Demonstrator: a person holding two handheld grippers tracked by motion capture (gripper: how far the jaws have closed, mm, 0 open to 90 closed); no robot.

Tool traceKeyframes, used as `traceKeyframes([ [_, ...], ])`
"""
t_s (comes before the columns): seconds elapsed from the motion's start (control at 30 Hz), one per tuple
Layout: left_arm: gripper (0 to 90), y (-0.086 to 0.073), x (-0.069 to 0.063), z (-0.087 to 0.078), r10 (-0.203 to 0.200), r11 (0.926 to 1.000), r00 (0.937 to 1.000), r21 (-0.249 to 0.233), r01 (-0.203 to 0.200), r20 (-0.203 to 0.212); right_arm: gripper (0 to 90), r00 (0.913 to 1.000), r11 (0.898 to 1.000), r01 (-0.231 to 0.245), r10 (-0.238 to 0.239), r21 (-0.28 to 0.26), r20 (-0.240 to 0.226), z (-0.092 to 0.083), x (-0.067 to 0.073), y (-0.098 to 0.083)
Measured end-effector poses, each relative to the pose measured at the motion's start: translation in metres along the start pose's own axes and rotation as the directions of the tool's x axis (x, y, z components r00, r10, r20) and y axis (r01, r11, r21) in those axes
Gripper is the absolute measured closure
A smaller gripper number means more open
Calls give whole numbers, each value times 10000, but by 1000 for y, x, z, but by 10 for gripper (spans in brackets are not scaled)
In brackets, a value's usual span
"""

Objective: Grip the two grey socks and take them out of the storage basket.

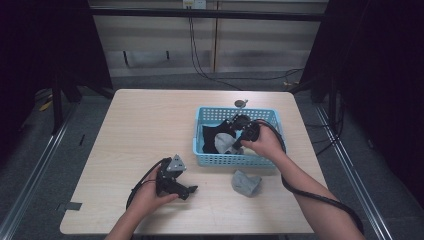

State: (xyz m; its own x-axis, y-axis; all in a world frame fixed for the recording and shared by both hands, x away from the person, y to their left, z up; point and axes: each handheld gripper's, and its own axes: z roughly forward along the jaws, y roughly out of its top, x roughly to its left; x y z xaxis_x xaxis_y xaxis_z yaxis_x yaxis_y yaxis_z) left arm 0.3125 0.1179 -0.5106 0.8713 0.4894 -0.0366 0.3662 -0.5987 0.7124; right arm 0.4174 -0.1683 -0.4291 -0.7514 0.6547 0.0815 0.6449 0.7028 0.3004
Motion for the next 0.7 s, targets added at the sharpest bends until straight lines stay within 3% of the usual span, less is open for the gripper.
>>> traceKeyframes([
  [0.23,37,0,0,0,-4,10000,10000,28,4,-35,862,9994,9999,-139,140,-36,319,-24,-14,-21],
  [0.4,35,1,0,0,-29,10000,10000,46,29,-26,851,9978,9998,-189,183,79,633,-31,-20,-33],
  [0.7,35,1,1,0,70,9999,10000,132,-70,-21,450,9950,9950,-953,961,-303,288,-13,-17,-26],
])
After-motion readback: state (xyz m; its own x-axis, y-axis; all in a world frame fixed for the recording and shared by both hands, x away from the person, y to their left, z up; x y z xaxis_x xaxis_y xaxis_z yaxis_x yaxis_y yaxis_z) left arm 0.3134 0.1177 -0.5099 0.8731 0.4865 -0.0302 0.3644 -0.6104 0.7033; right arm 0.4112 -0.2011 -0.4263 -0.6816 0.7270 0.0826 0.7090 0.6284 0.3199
